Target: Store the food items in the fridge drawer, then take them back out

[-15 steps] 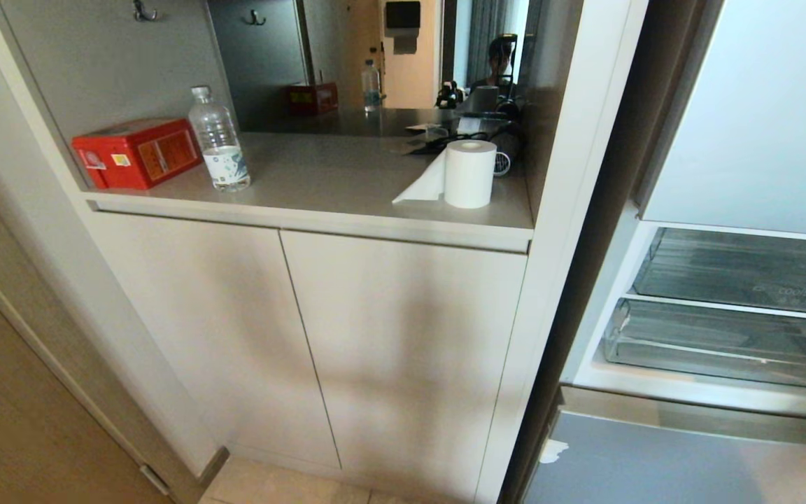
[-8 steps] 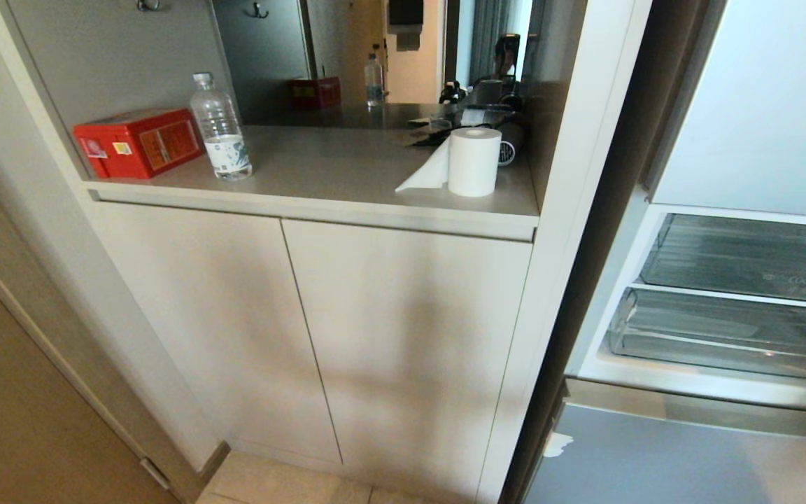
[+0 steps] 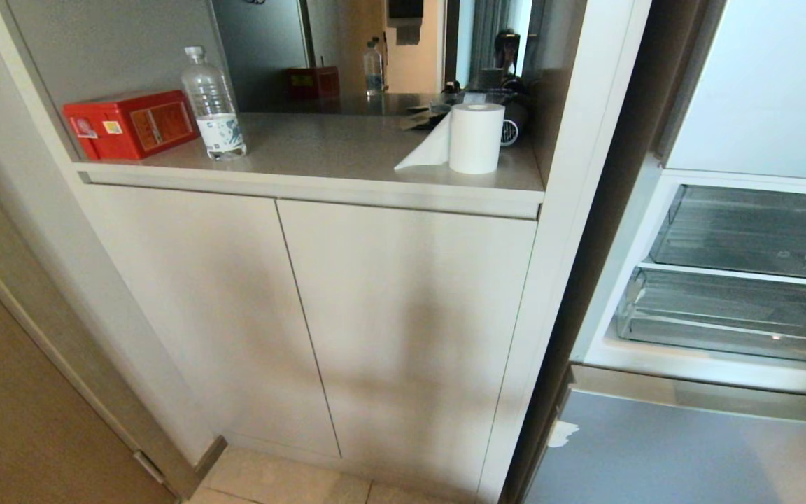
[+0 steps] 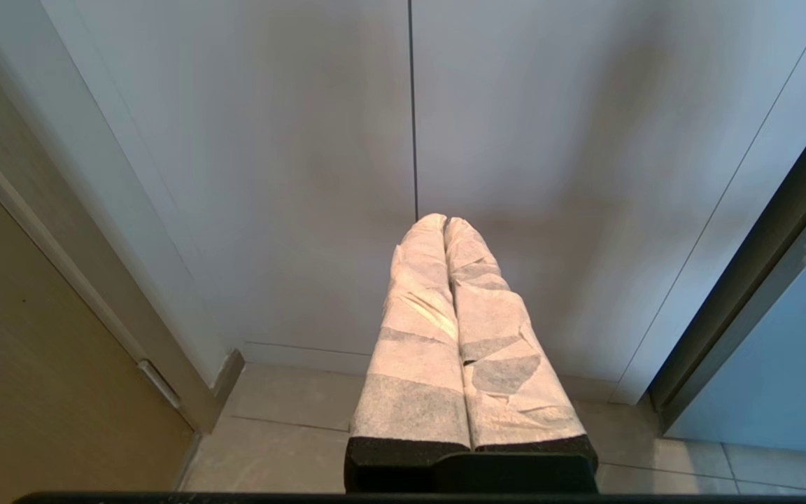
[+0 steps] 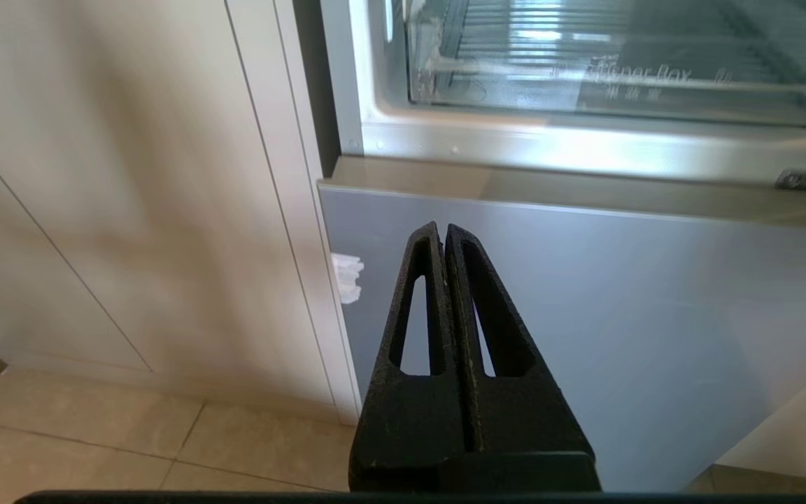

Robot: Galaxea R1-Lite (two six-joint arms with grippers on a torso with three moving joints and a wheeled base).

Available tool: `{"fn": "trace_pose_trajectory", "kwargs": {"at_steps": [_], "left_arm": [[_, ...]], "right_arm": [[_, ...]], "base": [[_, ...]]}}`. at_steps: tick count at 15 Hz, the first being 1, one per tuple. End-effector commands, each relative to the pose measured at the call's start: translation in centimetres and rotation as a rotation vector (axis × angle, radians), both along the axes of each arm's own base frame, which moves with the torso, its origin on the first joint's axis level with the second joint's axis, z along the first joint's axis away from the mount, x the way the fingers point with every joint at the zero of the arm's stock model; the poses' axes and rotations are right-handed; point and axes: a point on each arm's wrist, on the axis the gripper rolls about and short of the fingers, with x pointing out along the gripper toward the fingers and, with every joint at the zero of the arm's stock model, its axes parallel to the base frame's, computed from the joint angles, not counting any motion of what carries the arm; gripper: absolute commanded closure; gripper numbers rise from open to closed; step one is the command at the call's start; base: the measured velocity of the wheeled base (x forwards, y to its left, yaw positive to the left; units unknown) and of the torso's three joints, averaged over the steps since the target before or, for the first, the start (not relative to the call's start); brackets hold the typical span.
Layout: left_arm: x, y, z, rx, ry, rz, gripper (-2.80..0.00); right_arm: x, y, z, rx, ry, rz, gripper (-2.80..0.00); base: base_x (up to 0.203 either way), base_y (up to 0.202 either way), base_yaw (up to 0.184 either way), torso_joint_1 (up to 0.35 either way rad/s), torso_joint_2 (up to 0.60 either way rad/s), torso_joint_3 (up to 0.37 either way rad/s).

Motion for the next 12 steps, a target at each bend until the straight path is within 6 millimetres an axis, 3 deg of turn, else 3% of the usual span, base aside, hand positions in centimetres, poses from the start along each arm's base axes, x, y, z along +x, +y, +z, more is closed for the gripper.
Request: {"fn": "trace_pose_trajectory", "kwargs": {"at_steps": [1, 7, 12], "left_arm": [[0.0, 0.0, -0.01, 0.001, 0.0, 0.0, 0.0], [0.0, 0.0, -0.01, -0.001, 0.0, 0.002, 0.0], [0.0, 0.0, 0.01, 0.001, -0.002, 0.0, 0.0]], "right_arm": [[0.01, 0.0, 0.0, 0.0, 0.001, 0.001, 0.0], [0.01, 0.0, 0.0, -0.001, 0.001, 0.0, 0.0], [0.01, 0.0, -0.01, -0.008, 0.003, 0.001, 0.0]], "base": [[0.0, 0.0, 0.0, -0.177, 0.36, 0.193], [0.0, 0.0, 0.0, -0.22, 0.45, 0.23], [0.0, 0.0, 0.0, -0.052, 0.11, 0.057]]}}
